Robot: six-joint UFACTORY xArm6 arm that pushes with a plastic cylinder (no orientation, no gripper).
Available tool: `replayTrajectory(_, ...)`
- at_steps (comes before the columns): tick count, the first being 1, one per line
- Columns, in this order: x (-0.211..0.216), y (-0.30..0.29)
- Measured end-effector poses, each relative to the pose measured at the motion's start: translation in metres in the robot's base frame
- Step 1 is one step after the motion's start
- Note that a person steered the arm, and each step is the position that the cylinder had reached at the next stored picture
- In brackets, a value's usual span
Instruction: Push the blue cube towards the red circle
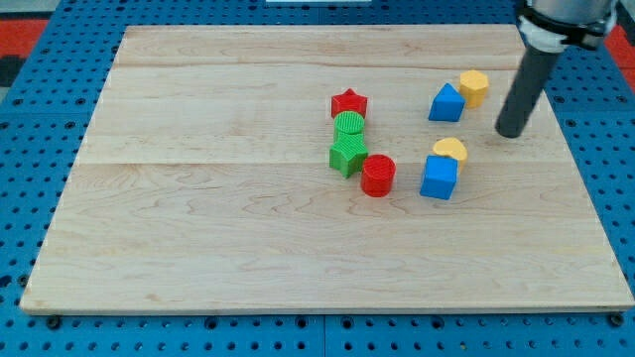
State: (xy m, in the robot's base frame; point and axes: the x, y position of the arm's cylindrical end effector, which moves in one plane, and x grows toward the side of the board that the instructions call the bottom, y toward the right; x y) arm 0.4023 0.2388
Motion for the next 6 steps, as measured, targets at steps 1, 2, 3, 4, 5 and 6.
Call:
replayTrajectory(1,0.028,0.007)
replayTrajectory(2,0.068,0.005)
replayTrajectory(3,0.082,-0.029)
replayTrajectory(4,0.082,-0.071)
replayTrajectory(5,0.082,-0.088)
replayTrajectory(6,0.082,-0.088)
